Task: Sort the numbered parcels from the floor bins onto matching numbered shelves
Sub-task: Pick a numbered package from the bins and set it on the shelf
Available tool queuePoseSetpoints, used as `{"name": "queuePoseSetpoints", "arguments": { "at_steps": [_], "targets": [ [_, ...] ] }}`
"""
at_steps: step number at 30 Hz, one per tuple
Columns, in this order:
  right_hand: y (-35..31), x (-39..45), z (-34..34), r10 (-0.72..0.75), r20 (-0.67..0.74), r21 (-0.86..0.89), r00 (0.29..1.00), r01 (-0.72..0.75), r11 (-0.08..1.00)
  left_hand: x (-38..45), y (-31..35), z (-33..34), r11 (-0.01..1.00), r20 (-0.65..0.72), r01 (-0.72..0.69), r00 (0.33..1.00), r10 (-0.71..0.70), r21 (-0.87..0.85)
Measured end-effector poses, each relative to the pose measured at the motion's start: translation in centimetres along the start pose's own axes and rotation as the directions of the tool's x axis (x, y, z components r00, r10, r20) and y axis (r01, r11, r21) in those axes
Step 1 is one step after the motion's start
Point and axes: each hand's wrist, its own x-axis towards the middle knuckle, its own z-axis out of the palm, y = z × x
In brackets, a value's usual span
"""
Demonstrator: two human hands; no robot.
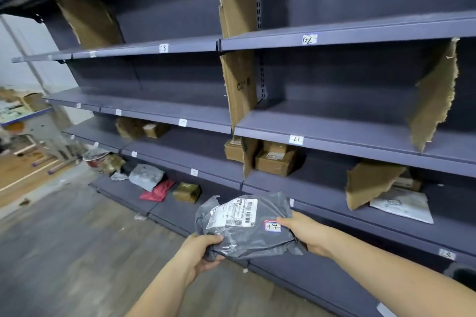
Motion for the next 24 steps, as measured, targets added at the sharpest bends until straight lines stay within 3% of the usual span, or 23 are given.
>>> {"name": "queuePoseSetpoints", "arguments": {
  "at_steps": [7, 13, 24],
  "targets": [
    [0.0, 4.7, 8.4, -0.013, -0.11, -0.174, 0.994, -0.007, 0.985, 5.4, 1.0, -8.5, 0.992, -0.071, 0.06, 0.996, -0.052, 0.109],
    [-0.1, 7.5, 11.3, -0.042, -0.239, -0.249, 0.97, -0.019, 0.968, 8.6, 2.0, -11.3, 0.993, -0.092, 0.048, 0.995, -0.038, 0.111],
    [-7.7, 18.7, 17.3, -0.089, -0.089, -0.485, 0.992, 0.035, 0.874, 14.5, 8.4, -18.8, 1.0, -0.192, 0.014, 0.981, -0.017, -0.017]
  ]
}}
